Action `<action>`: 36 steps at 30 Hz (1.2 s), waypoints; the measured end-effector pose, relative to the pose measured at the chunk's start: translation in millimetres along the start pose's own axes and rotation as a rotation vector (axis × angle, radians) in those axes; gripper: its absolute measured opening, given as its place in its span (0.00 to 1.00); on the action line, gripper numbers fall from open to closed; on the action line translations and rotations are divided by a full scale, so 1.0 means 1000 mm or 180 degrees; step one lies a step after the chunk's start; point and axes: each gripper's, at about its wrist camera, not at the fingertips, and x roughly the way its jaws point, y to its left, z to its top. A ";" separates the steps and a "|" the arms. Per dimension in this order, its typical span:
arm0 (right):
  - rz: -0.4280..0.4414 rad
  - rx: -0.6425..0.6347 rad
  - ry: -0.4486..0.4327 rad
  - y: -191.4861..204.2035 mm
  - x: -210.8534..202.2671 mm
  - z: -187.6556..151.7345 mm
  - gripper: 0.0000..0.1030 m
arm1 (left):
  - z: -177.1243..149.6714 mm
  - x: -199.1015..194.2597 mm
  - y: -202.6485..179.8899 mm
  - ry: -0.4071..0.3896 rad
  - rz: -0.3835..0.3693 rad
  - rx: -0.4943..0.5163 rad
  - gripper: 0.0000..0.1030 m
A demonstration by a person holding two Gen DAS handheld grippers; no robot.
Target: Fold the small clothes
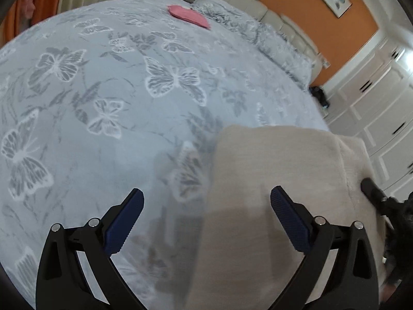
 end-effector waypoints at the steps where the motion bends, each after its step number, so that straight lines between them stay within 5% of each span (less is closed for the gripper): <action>1: -0.0179 -0.0029 0.0094 -0.010 0.006 -0.003 0.23 | -0.001 0.000 -0.002 0.0019 -0.0027 0.0022 0.94; 4: -0.0791 0.0347 0.0835 -0.076 0.059 -0.039 0.27 | -0.009 0.010 -0.012 0.0150 0.0010 0.0173 0.94; 6: -0.0658 0.0446 0.0741 -0.082 0.054 -0.040 0.33 | -0.014 0.016 -0.015 0.0251 0.0006 0.0217 0.94; 9: -0.0658 0.0357 0.0355 -0.068 0.023 -0.025 0.60 | -0.019 0.026 -0.019 0.0367 0.0003 0.0283 0.94; 11: -0.0652 0.0420 0.0271 -0.069 0.010 -0.025 0.61 | -0.022 0.027 -0.022 0.0403 -0.0032 0.0328 0.94; 15: -0.0497 0.0684 0.0600 -0.077 0.007 -0.045 0.61 | -0.030 0.020 -0.038 0.0476 -0.0403 0.0575 0.94; 17: -0.0373 0.0639 0.0891 -0.070 0.017 -0.051 0.61 | -0.041 0.010 -0.056 0.0487 -0.0665 0.0847 0.95; 20: -0.0558 0.0555 0.1027 -0.066 0.021 -0.055 0.60 | -0.063 -0.004 -0.082 0.0371 -0.0769 0.1381 0.95; 23: -0.0469 0.0831 0.0914 -0.080 0.007 -0.053 0.59 | -0.083 -0.018 -0.103 0.0138 -0.0717 0.1865 0.95; 27: -0.0293 0.0920 0.0731 -0.089 -0.015 -0.047 0.59 | -0.104 -0.045 -0.129 -0.0142 -0.1064 0.2254 0.95; 29: -0.0288 0.0791 0.0877 -0.083 -0.008 -0.050 0.55 | -0.116 -0.040 -0.138 -0.0120 -0.1015 0.2422 0.95; 31: -0.0256 0.0678 0.1086 -0.076 0.009 -0.058 0.27 | -0.129 -0.018 -0.145 0.0171 -0.0777 0.2599 0.95; 33: -0.0306 0.0573 0.1161 -0.070 0.017 -0.062 0.14 | -0.137 -0.011 -0.146 0.0226 -0.0781 0.2664 0.95; 36: -0.0262 0.0556 0.1109 -0.067 0.018 -0.060 0.12 | -0.149 -0.008 -0.152 0.0225 -0.0878 0.2849 0.95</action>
